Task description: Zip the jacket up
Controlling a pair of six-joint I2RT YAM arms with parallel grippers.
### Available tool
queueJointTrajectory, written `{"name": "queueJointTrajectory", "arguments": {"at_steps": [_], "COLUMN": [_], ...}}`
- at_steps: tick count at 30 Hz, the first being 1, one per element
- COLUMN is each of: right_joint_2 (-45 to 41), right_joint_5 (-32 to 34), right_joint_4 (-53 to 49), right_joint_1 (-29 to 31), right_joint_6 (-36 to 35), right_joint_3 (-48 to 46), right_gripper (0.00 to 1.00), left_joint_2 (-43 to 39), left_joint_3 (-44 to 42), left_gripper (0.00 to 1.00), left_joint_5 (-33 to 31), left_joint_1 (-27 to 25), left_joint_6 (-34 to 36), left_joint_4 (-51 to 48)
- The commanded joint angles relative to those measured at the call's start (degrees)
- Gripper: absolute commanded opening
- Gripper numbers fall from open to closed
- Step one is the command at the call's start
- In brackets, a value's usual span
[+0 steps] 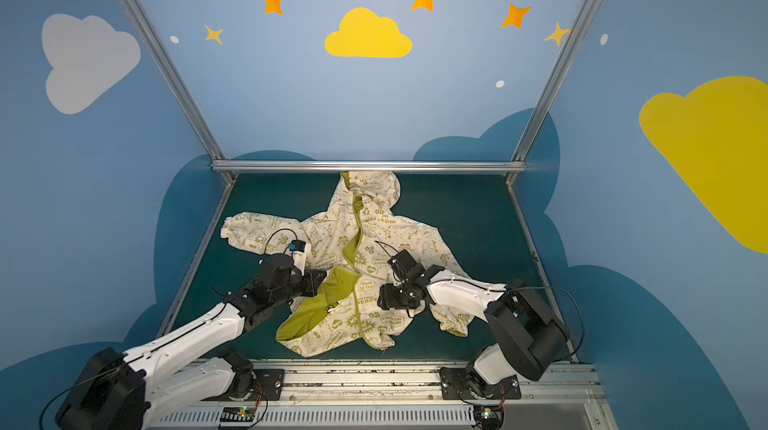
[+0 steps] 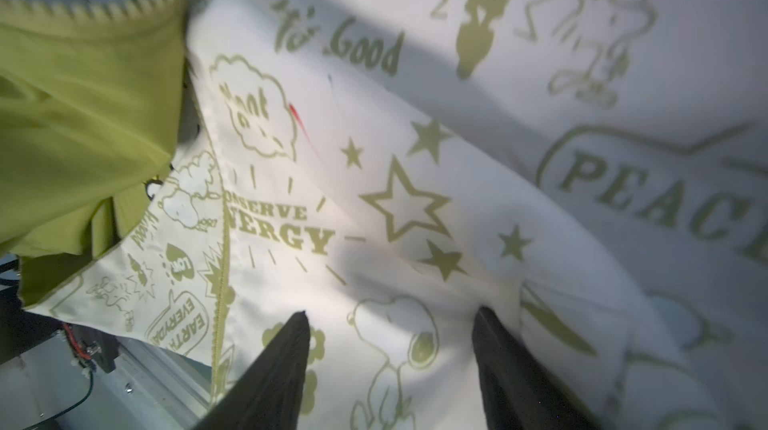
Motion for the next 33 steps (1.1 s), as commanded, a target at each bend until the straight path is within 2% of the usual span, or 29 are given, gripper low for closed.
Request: {"name": "queueJointTrajectory", "arguments": {"at_steps": [1, 5, 10, 15, 19, 23, 26, 29, 33], "right_joint_2": [7.00, 8.45, -5.94, -21.78, -27.18, -26.64, -24.06, -20.25, -15.06], "right_joint_5": [0.77, 1.07, 6.95, 13.35, 18.24, 22.37, 23.14, 22.64, 23.33], "right_joint_4": [0.45, -5.46, -16.00, -26.87, -32.55, -35.51, -35.20, -32.25, -30.33], "right_joint_1": [-6.80, -10.16, -5.85, 5.45, 17.90, 30.83, 37.93, 41.25, 42.14], "right_joint_6": [-8.69, -16.81, -18.97, -13.13, -7.26, -1.66, 0.92, 1.17, 0.34], "right_joint_3": [1.26, 8.19, 9.89, 6.17, 3.29, 2.65, 2.27, 1.51, 2.28], "right_gripper": [0.64, 0.63, 0.66, 0.70, 0.72, 0.72, 0.72, 0.72, 0.71], "left_joint_2": [4.24, 9.67, 10.92, 9.16, 5.75, 2.17, 0.37, -0.89, -2.97], "left_joint_3": [4.02, 8.49, 11.80, 9.49, 6.91, 5.06, 4.34, 3.46, 2.07], "left_gripper": [0.03, 0.03, 0.03, 0.03, 0.03, 0.03, 0.03, 0.03, 0.03], "left_joint_5": [2.99, 6.33, 9.03, 12.74, 12.74, 12.49, 13.06, 13.04, 12.20], "left_joint_1": [2.19, 4.78, 5.52, 5.44, 5.28, 5.33, 5.33, 5.33, 5.34], "left_joint_6": [3.38, 4.70, 5.87, 5.01, 4.67, 4.96, 4.93, 4.73, 4.27], "left_joint_4": [3.92, 4.64, 1.79, 3.15, 2.28, 0.00, -1.41, -1.81, -2.57]}}
